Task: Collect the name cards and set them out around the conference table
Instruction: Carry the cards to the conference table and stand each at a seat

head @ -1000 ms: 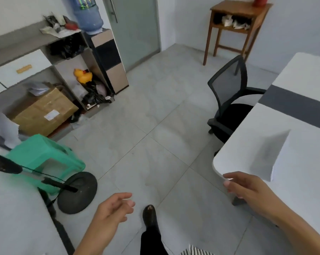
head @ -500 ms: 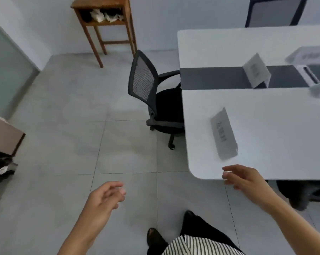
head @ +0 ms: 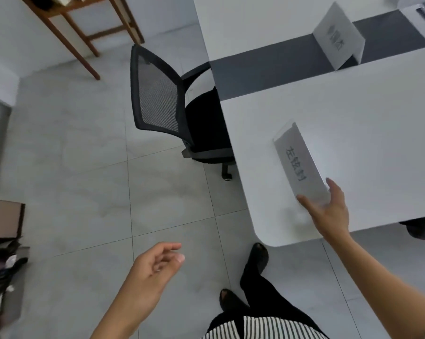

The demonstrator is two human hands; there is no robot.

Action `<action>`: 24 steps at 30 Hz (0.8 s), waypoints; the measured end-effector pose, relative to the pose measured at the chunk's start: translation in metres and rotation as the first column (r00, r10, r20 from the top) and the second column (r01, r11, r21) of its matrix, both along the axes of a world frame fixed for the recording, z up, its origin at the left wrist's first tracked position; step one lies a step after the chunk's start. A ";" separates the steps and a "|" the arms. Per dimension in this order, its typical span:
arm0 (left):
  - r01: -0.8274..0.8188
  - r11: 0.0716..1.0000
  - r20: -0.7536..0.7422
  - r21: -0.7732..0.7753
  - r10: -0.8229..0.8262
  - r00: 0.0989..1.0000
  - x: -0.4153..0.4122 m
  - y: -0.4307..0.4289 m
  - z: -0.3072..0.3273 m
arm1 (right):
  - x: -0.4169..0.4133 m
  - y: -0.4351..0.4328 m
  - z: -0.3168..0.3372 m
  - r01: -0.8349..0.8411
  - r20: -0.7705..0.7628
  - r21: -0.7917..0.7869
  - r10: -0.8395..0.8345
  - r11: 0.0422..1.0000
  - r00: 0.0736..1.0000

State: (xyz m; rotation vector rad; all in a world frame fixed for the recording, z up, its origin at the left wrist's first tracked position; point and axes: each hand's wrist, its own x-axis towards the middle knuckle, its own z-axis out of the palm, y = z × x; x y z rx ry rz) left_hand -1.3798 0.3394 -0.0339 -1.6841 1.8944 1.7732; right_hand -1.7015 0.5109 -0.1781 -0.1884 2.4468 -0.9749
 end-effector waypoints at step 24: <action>0.325 0.933 -0.231 -0.152 -0.354 0.906 0.024 -0.063 0.025 | 0.142 0.025 0.164 0.100 0.003 -0.471 -0.111 0.877 0.994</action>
